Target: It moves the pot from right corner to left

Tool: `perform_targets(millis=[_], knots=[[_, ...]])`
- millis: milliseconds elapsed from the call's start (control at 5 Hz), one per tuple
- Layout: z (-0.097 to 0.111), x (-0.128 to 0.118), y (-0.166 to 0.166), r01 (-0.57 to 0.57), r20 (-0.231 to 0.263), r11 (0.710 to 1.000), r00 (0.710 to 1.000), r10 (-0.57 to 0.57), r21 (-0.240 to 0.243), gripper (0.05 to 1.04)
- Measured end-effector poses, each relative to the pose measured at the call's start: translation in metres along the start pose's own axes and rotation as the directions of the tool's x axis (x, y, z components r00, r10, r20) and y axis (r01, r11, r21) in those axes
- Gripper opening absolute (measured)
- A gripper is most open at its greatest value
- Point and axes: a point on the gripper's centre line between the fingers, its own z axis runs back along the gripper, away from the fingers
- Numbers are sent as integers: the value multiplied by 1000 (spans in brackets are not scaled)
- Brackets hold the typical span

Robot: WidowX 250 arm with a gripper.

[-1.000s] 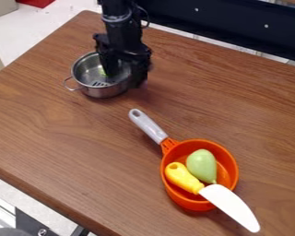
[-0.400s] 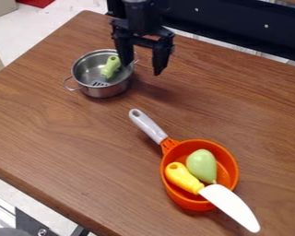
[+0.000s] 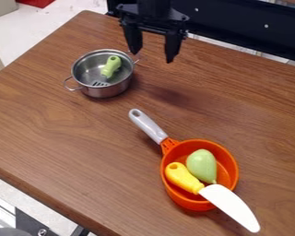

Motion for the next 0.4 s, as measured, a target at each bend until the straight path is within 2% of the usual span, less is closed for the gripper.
perform_targets(millis=[200,400], knots=[[1,-2,-19,10,-13,1000,1000,-10,-12,999],[0,-1,-45,30,3,999,1000,-30,-29,999]])
